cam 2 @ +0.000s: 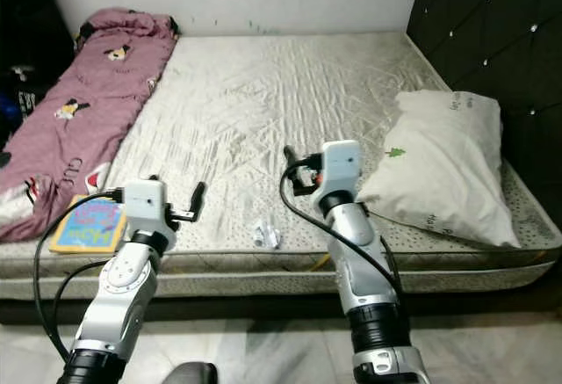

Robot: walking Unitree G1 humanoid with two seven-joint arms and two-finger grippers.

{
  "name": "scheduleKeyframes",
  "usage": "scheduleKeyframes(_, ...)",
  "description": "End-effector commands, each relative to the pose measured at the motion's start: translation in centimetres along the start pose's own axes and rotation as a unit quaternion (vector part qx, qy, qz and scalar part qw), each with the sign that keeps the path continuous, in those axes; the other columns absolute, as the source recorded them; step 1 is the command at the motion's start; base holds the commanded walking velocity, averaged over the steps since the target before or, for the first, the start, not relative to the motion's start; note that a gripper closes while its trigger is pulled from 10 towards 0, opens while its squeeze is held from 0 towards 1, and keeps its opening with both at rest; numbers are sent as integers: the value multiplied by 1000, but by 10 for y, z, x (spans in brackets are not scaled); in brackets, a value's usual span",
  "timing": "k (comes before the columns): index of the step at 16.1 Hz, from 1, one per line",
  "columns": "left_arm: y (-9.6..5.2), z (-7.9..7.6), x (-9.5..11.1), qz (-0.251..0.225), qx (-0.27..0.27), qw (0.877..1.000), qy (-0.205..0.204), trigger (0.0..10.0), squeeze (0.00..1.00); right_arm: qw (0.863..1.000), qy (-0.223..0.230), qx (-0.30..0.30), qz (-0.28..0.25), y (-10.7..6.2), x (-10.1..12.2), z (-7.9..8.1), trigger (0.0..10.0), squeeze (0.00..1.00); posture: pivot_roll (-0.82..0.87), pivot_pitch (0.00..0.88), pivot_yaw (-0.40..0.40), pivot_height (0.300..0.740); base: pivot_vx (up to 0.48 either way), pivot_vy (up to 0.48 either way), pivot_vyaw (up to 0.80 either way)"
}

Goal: Clean up the room

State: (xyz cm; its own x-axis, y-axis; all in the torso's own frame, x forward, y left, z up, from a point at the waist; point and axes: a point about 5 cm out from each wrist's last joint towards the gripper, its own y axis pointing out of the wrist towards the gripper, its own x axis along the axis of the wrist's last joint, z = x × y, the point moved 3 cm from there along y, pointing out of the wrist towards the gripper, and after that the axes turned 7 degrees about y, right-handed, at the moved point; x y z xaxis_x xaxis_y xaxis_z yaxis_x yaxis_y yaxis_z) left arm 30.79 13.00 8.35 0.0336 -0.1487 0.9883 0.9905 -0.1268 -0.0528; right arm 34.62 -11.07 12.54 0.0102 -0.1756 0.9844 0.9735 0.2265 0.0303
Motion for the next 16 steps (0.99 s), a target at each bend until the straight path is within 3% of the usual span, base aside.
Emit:
scheduleKeyframes(1, -1, 10, 3, -4, 11, 1000, 1, 10000, 0, 1000, 4, 14, -4, 3, 2, 9, 10000, 0, 82, 0, -27, 740, 0, 0, 0)
scheduleKeyframes(3, -2, 8, 5, -10, 4, 1000, -5, 10000, 0, 1000, 3, 14, -3, 3, 2, 9, 10000, 0, 82, 0, -27, 740, 0, 0, 0)
scheduleKeyframes(16, -2, 4, 5, -8, -9, 1000, -13, 10000, 0, 1000, -2, 18, -6, 4, 4, 10, 10000, 0, 81, 0, -30, 740, 272, 0, 0)
